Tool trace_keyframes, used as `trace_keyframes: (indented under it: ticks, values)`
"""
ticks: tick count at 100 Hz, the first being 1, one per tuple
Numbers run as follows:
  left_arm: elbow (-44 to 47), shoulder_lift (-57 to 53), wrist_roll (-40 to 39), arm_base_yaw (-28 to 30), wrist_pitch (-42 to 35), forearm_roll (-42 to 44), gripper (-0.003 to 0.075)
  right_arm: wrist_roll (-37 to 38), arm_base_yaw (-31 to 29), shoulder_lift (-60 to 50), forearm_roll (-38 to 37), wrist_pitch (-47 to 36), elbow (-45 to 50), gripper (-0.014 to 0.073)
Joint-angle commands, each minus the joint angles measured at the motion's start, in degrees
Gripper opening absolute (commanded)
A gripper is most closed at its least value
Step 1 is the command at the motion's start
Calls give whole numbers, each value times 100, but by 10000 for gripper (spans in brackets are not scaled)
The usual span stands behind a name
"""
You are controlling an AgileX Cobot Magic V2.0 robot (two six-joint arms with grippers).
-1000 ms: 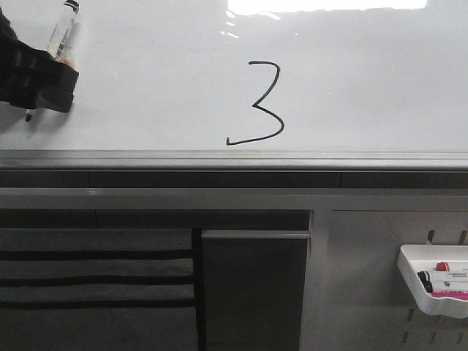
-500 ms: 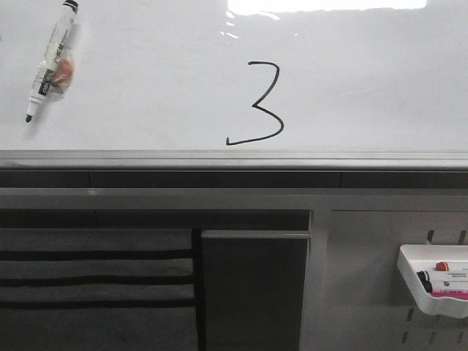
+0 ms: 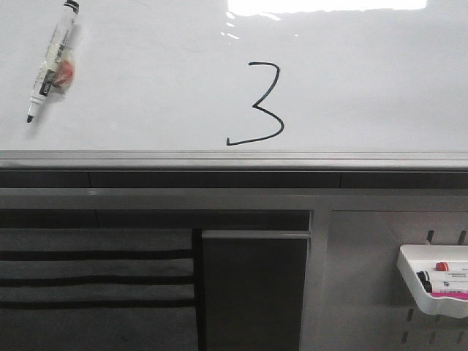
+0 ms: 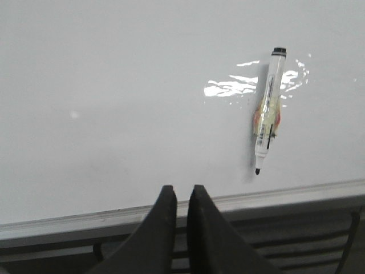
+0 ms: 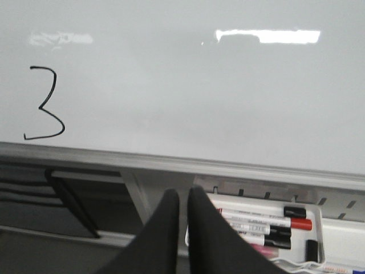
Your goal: Write number 3 on whiteboard
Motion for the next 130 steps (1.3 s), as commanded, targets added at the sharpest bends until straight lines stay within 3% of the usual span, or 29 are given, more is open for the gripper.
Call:
trace_keyframes:
  ticks: [1, 24, 80, 108, 130]
  values:
    - [238, -284, -77, 10, -1030, -555, -20, -83, -28, -416, 147, -896, 193, -69]
    - [1018, -459, -77, 10, -1740, -1125, -20, -83, -28, -1265, 924, -2503, 1190, -69]
    - [1614, -498, -77, -126, -1767, -1125, -20, -83, -28, -1293, 924, -2427, 1662, -69]
    - [2145, -1954, -77, -468, -2503, -815, -20, -83, -28, -1293, 924, -2427, 1662, -69]
    - [2597, -2720, -77, -445, -2469, -761, -20, -83, -28, -1293, 924, -2427, 1662, -69]
